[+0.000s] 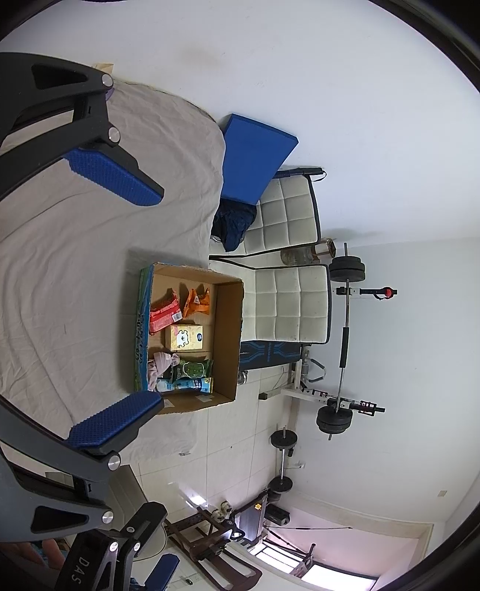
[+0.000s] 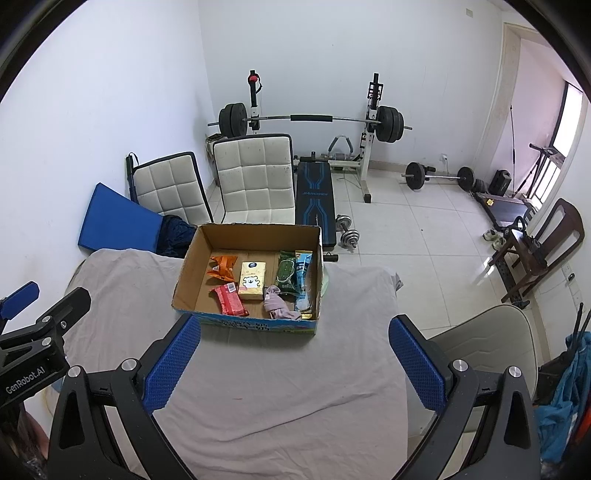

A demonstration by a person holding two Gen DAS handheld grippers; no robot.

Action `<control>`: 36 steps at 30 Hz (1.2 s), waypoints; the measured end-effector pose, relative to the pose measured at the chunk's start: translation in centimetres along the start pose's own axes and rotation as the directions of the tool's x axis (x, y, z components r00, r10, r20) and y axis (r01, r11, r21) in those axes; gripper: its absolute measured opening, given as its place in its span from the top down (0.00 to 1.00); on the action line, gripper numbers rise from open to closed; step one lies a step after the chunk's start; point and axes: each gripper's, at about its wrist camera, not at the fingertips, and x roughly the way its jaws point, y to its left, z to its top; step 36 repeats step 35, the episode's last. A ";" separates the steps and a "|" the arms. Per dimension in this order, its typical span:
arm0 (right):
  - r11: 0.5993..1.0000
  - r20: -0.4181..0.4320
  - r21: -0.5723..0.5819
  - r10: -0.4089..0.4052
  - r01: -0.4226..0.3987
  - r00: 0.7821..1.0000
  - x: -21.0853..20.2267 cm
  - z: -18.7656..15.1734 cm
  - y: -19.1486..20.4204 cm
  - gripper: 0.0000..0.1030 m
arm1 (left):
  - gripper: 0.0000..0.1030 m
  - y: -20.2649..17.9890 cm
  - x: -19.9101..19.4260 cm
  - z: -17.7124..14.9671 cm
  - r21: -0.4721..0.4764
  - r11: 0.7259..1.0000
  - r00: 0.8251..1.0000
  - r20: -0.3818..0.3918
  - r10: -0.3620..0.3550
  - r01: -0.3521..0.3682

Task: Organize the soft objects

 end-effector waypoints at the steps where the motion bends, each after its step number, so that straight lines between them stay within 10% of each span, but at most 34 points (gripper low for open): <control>1: 1.000 -0.001 0.001 -0.002 0.002 1.000 0.0 -0.2 0.0 0.00 | 0.00 0.0 0.0 0.0 0.000 1.000 1.000 0.000 0.000 0.000; 36: 1.000 -0.002 -0.005 0.000 0.000 1.000 0.1 -0.1 0.0 0.00 | 0.00 -0.2 -0.2 -0.7 0.006 1.000 1.000 -0.005 -0.015 0.015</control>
